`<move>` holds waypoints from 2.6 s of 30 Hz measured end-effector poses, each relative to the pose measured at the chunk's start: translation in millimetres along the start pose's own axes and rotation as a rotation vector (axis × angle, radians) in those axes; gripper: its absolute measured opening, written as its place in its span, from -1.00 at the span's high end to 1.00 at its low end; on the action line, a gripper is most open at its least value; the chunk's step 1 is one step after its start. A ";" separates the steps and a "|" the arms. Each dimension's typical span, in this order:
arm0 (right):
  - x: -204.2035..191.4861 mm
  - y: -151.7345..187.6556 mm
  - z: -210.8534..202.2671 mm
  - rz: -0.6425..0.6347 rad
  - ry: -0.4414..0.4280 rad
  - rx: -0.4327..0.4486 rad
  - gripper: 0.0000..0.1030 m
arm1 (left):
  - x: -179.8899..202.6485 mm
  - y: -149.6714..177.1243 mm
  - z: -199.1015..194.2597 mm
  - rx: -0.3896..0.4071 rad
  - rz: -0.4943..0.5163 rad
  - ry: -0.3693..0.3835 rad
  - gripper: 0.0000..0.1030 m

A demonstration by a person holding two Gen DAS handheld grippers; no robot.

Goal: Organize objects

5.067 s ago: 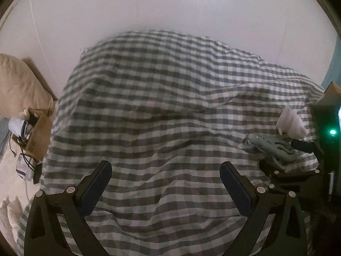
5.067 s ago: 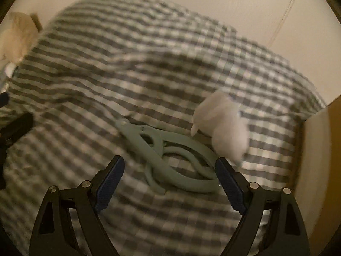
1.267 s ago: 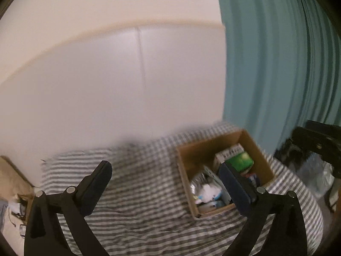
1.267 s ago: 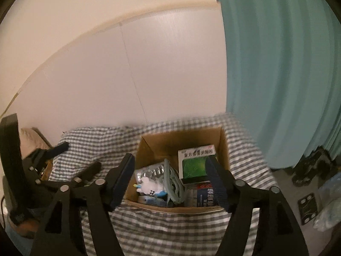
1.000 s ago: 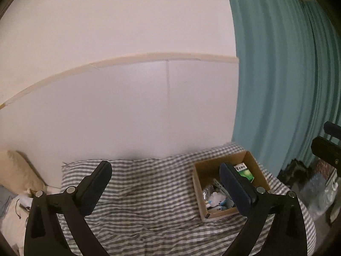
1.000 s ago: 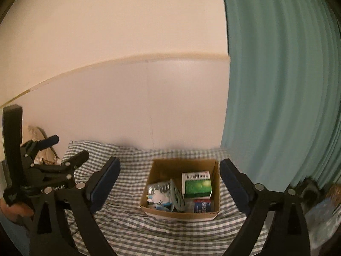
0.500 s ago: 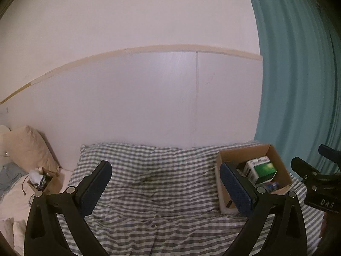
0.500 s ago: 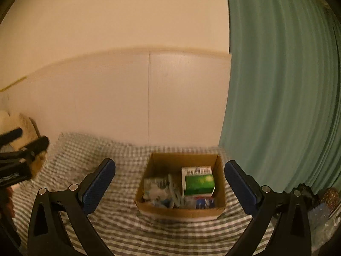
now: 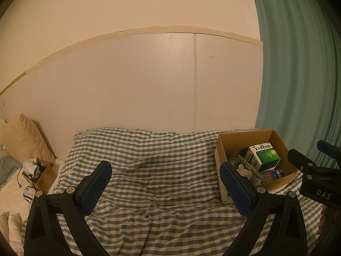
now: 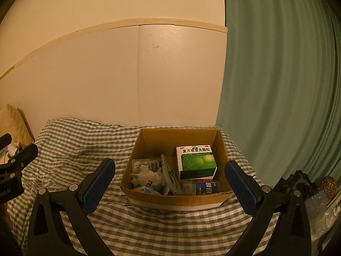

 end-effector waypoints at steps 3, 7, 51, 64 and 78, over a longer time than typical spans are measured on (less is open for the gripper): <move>-1.1 0.0 -0.4 -0.007 -0.001 0.002 -0.99 | 0.1 -0.4 -0.4 -0.001 0.002 0.001 -1.00; -0.4 0.1 0.5 -0.006 -0.006 0.000 -0.99 | 1.5 -0.3 1.0 -0.005 0.006 0.004 -1.00; -3.0 -0.7 -0.9 -0.021 -0.009 0.007 -0.99 | 2.6 1.6 0.4 -0.008 0.016 -0.016 -1.00; -3.9 -0.4 -1.5 -0.023 -0.008 0.005 -0.99 | 3.8 3.1 -0.3 -0.014 0.015 -0.020 -1.00; -1.5 0.2 0.1 -0.024 -0.014 -0.001 -0.99 | 5.5 4.8 0.9 -0.023 0.019 -0.022 -1.00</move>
Point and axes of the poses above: each gripper's, at about its wrist camera, not at the fingertips, and z roughly the way its jaws point, x to its right, y to its underside, the point moved 10 cm from there along z, roughly the way its jaws point, and after that the axes turned 1 degree about z, right-handed, at the moved point
